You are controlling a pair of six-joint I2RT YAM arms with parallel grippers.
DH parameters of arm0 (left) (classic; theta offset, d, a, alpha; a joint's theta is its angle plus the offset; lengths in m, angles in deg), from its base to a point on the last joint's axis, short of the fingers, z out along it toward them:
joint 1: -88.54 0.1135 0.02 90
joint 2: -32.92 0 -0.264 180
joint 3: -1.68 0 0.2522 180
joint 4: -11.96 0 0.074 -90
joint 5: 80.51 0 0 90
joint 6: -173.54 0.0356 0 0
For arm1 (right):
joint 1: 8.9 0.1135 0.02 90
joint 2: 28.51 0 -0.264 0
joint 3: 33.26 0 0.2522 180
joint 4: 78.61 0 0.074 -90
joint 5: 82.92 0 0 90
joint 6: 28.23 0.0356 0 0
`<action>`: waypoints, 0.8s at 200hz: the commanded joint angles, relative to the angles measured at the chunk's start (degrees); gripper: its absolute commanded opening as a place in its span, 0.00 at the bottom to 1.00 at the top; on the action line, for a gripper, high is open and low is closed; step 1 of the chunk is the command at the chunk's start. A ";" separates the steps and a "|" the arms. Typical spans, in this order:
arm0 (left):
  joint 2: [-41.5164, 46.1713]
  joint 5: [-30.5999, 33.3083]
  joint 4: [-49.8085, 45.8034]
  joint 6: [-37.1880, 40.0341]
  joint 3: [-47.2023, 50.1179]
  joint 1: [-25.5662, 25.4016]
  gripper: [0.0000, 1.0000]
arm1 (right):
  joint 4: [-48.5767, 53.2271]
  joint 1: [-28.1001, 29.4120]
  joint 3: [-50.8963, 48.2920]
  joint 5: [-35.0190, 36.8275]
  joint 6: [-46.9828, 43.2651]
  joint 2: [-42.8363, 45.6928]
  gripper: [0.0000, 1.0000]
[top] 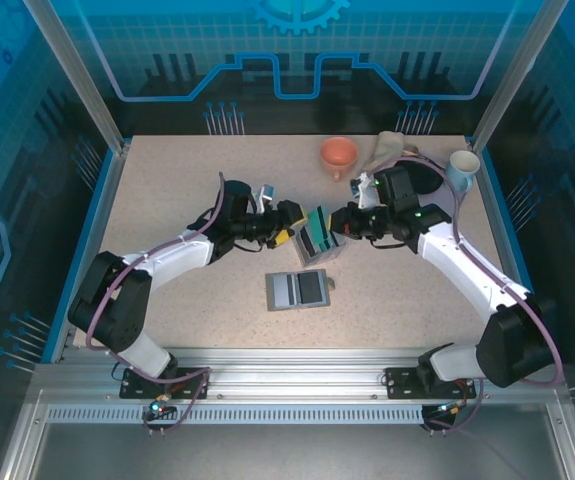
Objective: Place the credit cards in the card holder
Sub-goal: Pick up the credit card from the storage box.
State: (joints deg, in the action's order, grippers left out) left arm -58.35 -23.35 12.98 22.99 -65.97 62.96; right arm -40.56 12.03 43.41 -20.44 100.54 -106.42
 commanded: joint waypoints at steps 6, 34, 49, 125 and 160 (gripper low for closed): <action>-0.51 -6.58 12.45 -5.68 0.99 0.45 0.75 | -6.40 -1.83 -1.58 -6.68 5.17 1.79 0.00; -0.43 -8.10 17.18 -8.01 0.73 0.53 0.66 | -9.33 -2.98 -2.57 -9.19 7.70 2.06 0.00; -0.20 -8.47 17.56 -8.09 0.38 0.58 0.60 | -10.96 -3.46 -3.04 -10.34 8.96 1.97 0.00; 1.44 -8.82 18.42 -8.53 0.17 0.58 0.27 | -15.00 -4.33 -5.10 -12.71 11.81 1.10 0.00; 1.51 -9.81 19.43 -8.60 0.18 0.53 0.01 | -18.88 -4.32 -6.22 -14.44 13.01 1.48 0.08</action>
State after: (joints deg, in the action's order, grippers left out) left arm -58.39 -31.11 30.23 14.55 -65.88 63.11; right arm -54.92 8.29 38.36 -31.59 112.17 -105.52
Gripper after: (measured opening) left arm 0.057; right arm 0.056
